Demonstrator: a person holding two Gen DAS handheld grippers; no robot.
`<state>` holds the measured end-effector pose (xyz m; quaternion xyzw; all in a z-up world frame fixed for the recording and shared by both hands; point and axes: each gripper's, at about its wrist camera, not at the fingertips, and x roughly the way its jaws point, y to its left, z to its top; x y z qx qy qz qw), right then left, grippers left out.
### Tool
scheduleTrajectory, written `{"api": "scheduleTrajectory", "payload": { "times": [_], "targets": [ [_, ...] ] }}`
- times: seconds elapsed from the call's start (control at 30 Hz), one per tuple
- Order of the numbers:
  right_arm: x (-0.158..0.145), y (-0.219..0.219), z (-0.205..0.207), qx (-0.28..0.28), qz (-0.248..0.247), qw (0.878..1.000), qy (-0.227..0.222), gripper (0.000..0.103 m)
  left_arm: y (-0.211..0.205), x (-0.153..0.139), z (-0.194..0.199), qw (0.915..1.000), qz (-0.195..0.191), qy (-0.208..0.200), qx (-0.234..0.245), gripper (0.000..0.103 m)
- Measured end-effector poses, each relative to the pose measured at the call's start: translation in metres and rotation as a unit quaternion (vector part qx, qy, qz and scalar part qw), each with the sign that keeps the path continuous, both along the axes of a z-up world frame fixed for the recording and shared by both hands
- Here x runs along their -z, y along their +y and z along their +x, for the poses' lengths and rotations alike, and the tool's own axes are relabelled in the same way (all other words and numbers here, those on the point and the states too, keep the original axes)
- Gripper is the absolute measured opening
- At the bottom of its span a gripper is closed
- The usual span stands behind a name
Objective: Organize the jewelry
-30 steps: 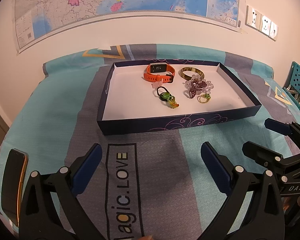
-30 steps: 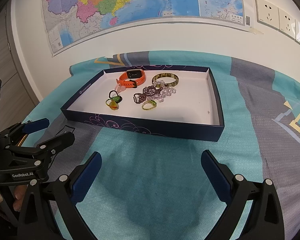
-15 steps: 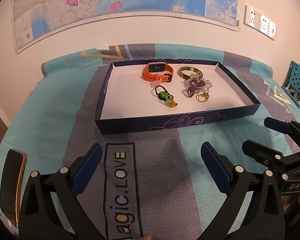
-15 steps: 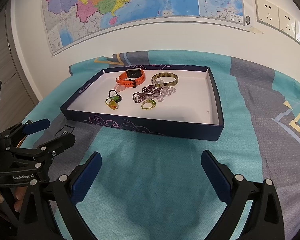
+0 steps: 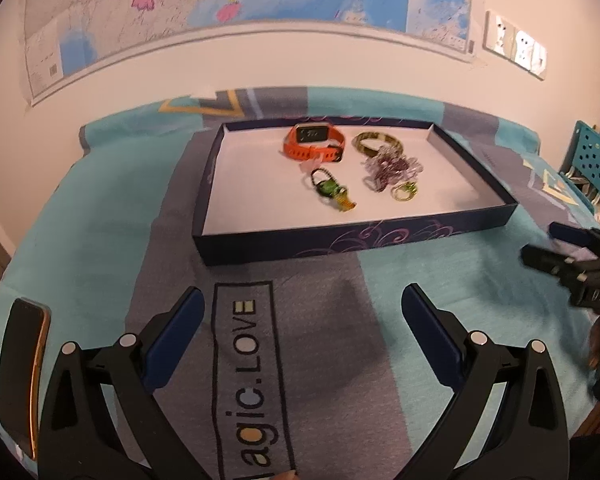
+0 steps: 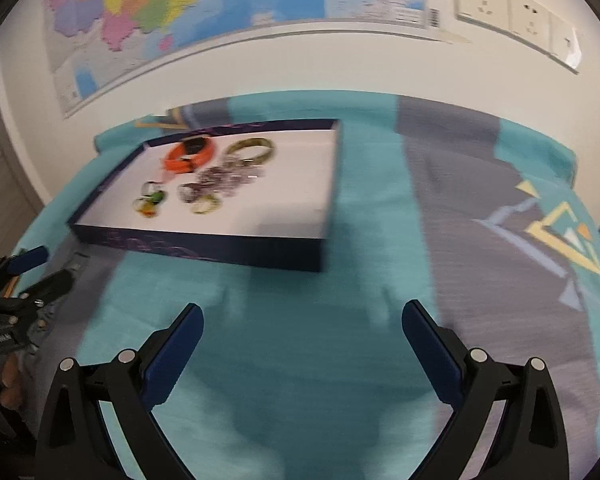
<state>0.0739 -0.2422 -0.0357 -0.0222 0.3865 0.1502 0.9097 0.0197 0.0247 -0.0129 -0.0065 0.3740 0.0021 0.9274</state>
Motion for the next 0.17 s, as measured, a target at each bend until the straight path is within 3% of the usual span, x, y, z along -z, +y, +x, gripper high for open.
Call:
{"api": "scheduleTrajectory", "payload": {
  "times": [0.17],
  "targets": [
    [0.004, -0.042, 0.020, 0.020, -0.002, 1.000, 0.015, 0.096, 0.017, 0.002, 0.002, 0.9998, 0.000, 0.008, -0.021, 0.097]
  ]
}}
